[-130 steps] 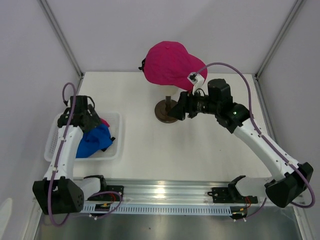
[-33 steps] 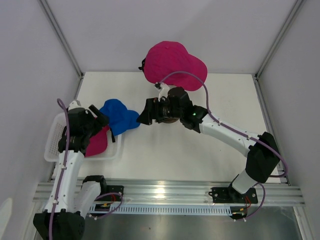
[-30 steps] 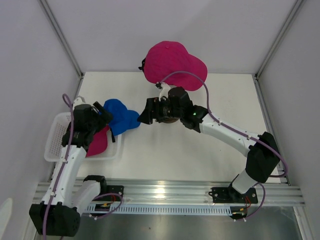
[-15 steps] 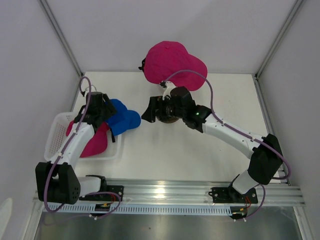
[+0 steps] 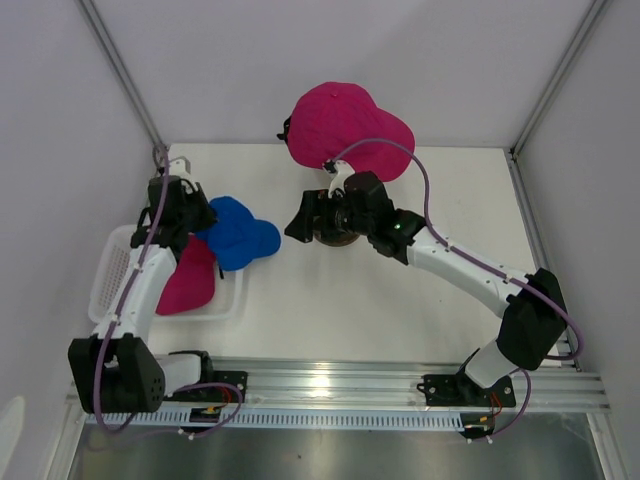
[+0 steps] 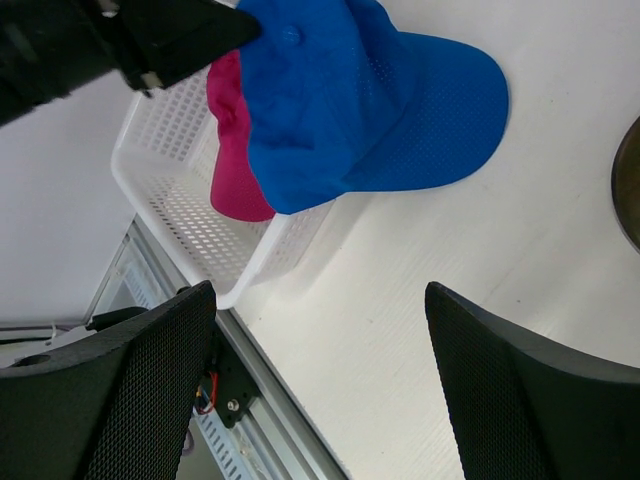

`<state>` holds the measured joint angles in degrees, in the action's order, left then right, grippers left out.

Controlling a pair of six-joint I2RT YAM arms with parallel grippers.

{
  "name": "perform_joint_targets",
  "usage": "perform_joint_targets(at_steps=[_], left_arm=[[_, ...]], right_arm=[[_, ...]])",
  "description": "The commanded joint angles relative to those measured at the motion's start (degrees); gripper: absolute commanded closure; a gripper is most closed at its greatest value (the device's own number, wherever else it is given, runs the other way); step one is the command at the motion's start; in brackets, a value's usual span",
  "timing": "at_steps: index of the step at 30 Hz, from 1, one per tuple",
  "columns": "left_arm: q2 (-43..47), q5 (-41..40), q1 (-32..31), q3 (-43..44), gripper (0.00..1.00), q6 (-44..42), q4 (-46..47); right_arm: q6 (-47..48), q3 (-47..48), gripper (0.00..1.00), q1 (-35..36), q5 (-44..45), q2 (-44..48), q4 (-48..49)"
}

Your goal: Stack the hats

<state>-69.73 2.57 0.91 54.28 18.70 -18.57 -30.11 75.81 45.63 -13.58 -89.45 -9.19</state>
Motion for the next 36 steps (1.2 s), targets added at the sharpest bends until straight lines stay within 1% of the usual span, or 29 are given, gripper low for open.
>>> perform_joint_targets(at_steps=[1, 2, 3, 5, 6, 8, 9, 11, 13, 19, 20, 22, 23, 27, 30, 32, 34, 35, 36], left_arm=[[6.3, 13.4, 3.5, 6.8, 0.99, -8.4, -1.3], [6.9, 16.3, 4.0, 7.3, 0.99, -11.2, -2.6], [7.8, 22.8, 4.4, 9.7, 0.99, -12.7, -3.7], [7.5, 28.2, 5.0, 12.1, 0.99, -17.1, -6.6], [7.1, 33.4, 5.1, 15.6, 0.99, -18.5, -10.3], [4.9, 36.1, 5.1, 17.7, 0.99, -22.3, -14.2], [4.1, 36.9, 5.2, 19.3, 0.99, -22.8, -17.0], [2.7, 40.0, 5.5, 20.9, 0.99, -23.6, -18.7], [2.4, 44.6, 6.0, 21.7, 0.99, -24.1, -19.1], [3.3, 52.2, 6.7, 24.7, 0.99, -24.1, -19.3], [3.6, 55.5, 6.7, 25.3, 0.99, -23.9, -19.4], [5.0, 59.3, 7.0, 26.1, 0.99, -23.8, -19.0], [5.6, 62.4, 7.1, 25.4, 0.99, -23.5, -17.2], [7.4, 70.0, 8.0, 25.3, 0.99, -21.5, -12.4], [7.0, 75.3, 8.4, 26.8, 0.99, -20.2, -11.8], [7.0, 77.0, 8.5, 27.4, 0.99, -19.1, -9.9], [7.2, 78.4, 8.5, 26.8, 0.99, -14.0, -7.3], [7.4, 79.1, 8.5, 26.6, 0.99, -12.3, -3.9], [7.5, 79.4, 8.5, 26.6, 0.99, -10.6, -2.4]], right_arm=[[-1.1, -0.3, 0.12, -0.1, -0.4, 0.2, 2.5], [-1.1, -0.3, 0.12, -0.2, -0.6, 0.1, 3.0], [-1.4, -0.4, 0.12, -0.1, -0.8, -0.1, 3.2], [-2.0, -0.7, 0.12, -0.1, -1.6, -0.5, 4.7], [-2.7, -1.5, 0.12, -0.1, -2.1, -0.5, 5.7], [-3.6, -3.3, 0.11, -0.2, -2.5, -0.8, 9.2], [-4.8, -5.2, 0.11, -0.2, -2.2, -0.9, 11.4], [-8.2, -6.7, 0.11, -0.6, -2.8, -0.6, 15.4], [-9.3, -8.2, 0.11, -0.5, -2.3, -0.2, 17.4], [-9.2, -9.7, 0.09, -0.5, 0.7, 2.3, 18.2], [-9.7, -10.8, 0.09, -0.5, 1.0, 2.7, 18.7], [-10.7, -12.6, 0.09, -0.4, 1.7, 3.5, 20.4], [-11.8, -15.0, 0.09, -0.3, 1.9, 3.8, 21.2], [-15.2, -21.8, 0.07, -0.3, 2.9, 5.9, 27.4], [-14.5, -26.7, 0.04, -0.3, 2.7, 8.7, 33.3], [-13.2, -28.7, 0.01, -0.2, 2.6, 10.7, 36.9], [-11.0, -31.6, 0.00, 0.0, 2.6, 11.7, 40.7], [-10.6, -32.5, 0.00, 0.0, 2.2, 12.2, 42.0], [-10.2, -33.2, 0.01, 0.0, 1.3, 12.1, 43.7]])
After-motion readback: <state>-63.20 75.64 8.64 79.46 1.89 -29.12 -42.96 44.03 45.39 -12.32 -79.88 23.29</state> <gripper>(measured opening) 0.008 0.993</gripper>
